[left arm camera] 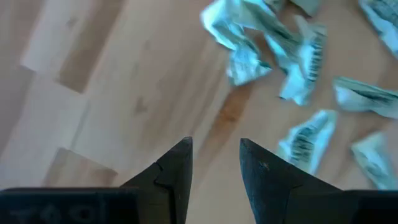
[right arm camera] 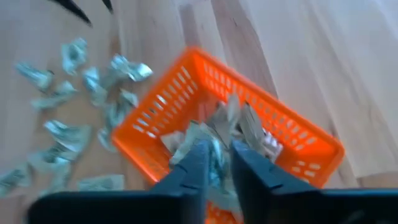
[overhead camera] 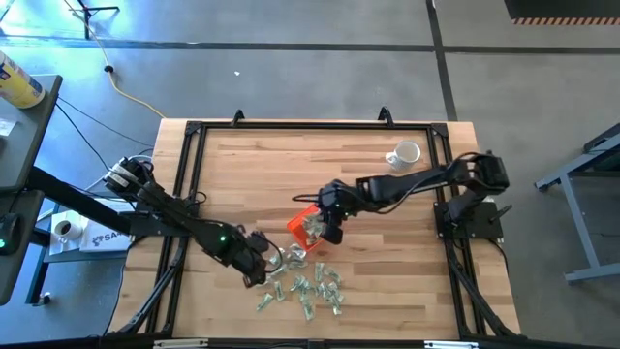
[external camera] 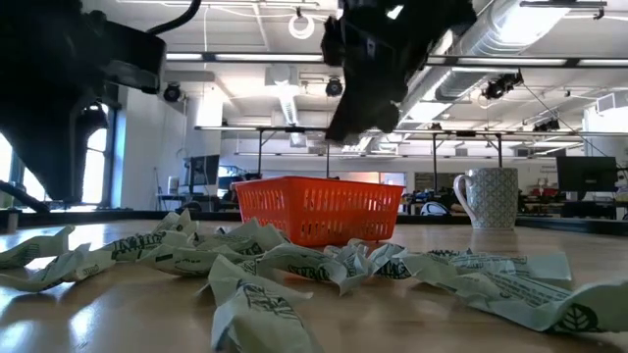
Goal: Pick and place Stevia / Truvia into bins
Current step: Put the stevia packet into the orange bin
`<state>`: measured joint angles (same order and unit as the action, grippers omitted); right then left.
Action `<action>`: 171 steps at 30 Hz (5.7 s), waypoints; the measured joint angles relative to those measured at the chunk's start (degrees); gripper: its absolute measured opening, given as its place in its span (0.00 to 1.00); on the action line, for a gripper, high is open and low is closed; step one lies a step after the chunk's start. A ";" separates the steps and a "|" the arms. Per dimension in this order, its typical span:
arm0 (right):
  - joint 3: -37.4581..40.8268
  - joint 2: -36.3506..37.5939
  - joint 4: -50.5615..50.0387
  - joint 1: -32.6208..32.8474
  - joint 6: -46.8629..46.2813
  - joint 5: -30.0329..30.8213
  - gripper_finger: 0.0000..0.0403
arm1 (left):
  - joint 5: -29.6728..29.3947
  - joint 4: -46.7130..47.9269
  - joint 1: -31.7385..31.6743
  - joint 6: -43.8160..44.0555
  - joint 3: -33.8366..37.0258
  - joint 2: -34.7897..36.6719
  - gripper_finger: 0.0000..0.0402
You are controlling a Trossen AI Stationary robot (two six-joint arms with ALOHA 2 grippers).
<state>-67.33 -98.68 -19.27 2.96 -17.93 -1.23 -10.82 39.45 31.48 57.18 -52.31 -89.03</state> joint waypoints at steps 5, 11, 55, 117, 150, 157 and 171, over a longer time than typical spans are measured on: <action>-0.02 -0.50 0.54 -0.08 -1.55 0.70 0.48 | -0.90 0.09 0.00 0.37 0.01 -0.02 0.41; -0.04 1.62 -3.01 1.19 2.58 1.90 0.74 | 8.73 -4.91 1.44 -5.24 0.01 0.16 0.41; 0.74 19.74 -37.89 10.84 -1.53 31.61 0.78 | -3.49 12.59 -3.28 -24.84 -6.63 -1.44 0.11; -9.55 -18.68 -9.85 26.03 -31.38 17.19 0.66 | -5.89 23.71 -8.13 -17.30 -4.68 15.50 0.36; -14.28 -8.61 -16.90 5.10 -17.04 8.49 0.03 | 12.07 -1.16 -8.20 -2.12 18.73 26.70 0.36; -13.29 -8.67 -14.64 2.12 -12.89 5.12 0.22 | 9.95 -23.64 -8.20 1.52 25.41 25.22 0.36; -13.29 -8.45 -27.04 10.87 -4.99 12.02 0.79 | 10.64 -28.83 3.31 2.49 16.67 14.36 0.33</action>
<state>-80.62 -107.13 -46.31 13.83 -22.92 10.79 -0.19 10.61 34.80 59.67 -35.63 -74.67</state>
